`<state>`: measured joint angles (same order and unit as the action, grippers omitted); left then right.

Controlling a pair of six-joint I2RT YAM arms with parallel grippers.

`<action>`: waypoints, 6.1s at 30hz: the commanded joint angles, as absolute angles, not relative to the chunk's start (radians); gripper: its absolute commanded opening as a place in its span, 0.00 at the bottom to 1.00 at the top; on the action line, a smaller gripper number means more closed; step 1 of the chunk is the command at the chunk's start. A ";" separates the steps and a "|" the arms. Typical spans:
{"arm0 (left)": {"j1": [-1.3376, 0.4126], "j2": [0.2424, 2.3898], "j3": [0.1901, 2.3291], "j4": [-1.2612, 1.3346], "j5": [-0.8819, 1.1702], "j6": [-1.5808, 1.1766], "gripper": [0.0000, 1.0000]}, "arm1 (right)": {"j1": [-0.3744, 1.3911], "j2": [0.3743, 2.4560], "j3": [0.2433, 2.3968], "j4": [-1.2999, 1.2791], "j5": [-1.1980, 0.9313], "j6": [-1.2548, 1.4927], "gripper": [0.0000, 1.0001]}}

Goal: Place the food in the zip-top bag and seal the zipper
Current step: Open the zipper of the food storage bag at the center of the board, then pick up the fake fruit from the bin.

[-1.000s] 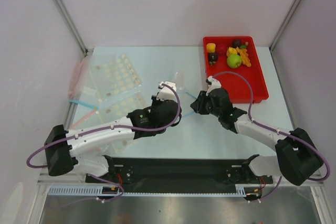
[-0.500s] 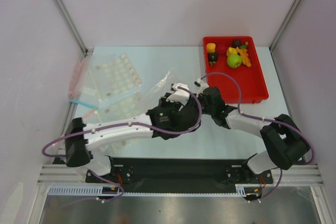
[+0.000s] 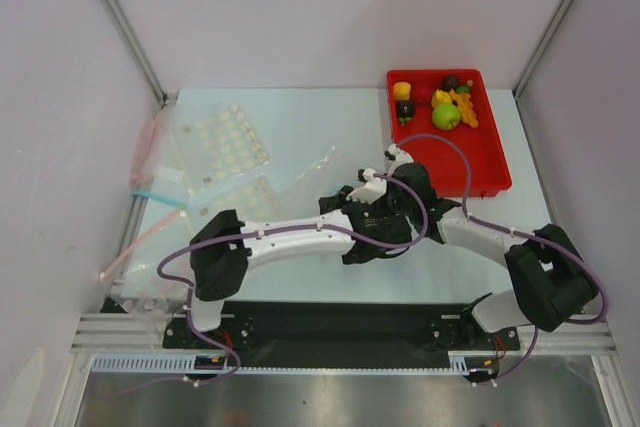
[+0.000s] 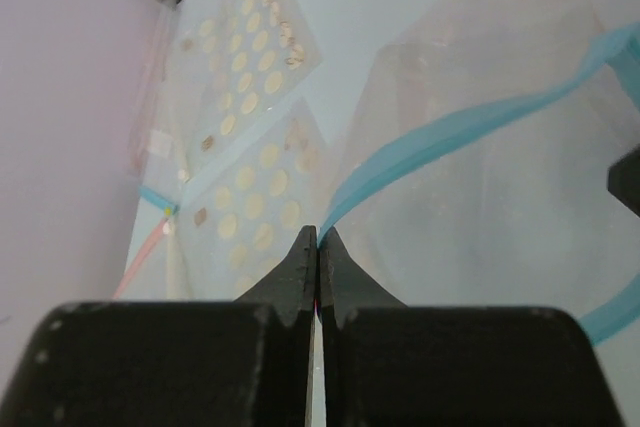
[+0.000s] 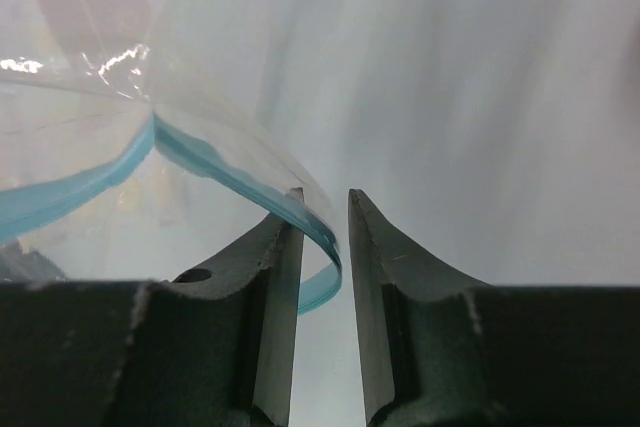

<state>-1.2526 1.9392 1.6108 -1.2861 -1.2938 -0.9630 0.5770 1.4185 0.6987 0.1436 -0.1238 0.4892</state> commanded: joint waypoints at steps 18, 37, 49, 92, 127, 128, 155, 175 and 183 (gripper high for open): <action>-1.051 1.468 1.249 -0.538 -0.365 -0.463 0.00 | 0.574 1.499 0.775 0.167 -0.186 0.480 0.12; -1.019 1.552 1.184 -0.529 -0.408 -0.388 0.42 | 0.612 1.542 0.811 0.203 -0.160 0.419 0.00; -1.029 1.623 1.219 -0.555 -0.396 -0.371 0.00 | 0.624 1.537 0.815 0.207 -0.161 0.407 0.00; -0.911 1.255 0.954 -0.235 -0.127 -0.465 0.00 | 0.666 1.508 0.733 0.411 -0.403 0.457 0.79; -0.911 1.293 0.960 -0.267 -0.301 -0.445 0.00 | 0.600 1.491 0.756 0.208 -0.121 0.463 0.84; -0.910 1.316 0.971 -0.271 -0.302 -0.446 0.00 | 0.600 1.471 0.743 0.222 -0.129 0.459 0.86; -0.836 1.279 0.859 -0.120 -0.221 -0.483 0.00 | 0.191 1.298 0.891 0.095 0.130 0.508 1.00; -0.836 1.178 0.833 -0.153 -0.264 -0.503 0.00 | 0.087 1.954 1.581 -0.077 0.423 0.250 1.00; -0.836 1.189 0.850 -0.167 -0.226 -0.488 0.01 | 0.083 2.192 1.871 -0.254 0.351 0.055 1.00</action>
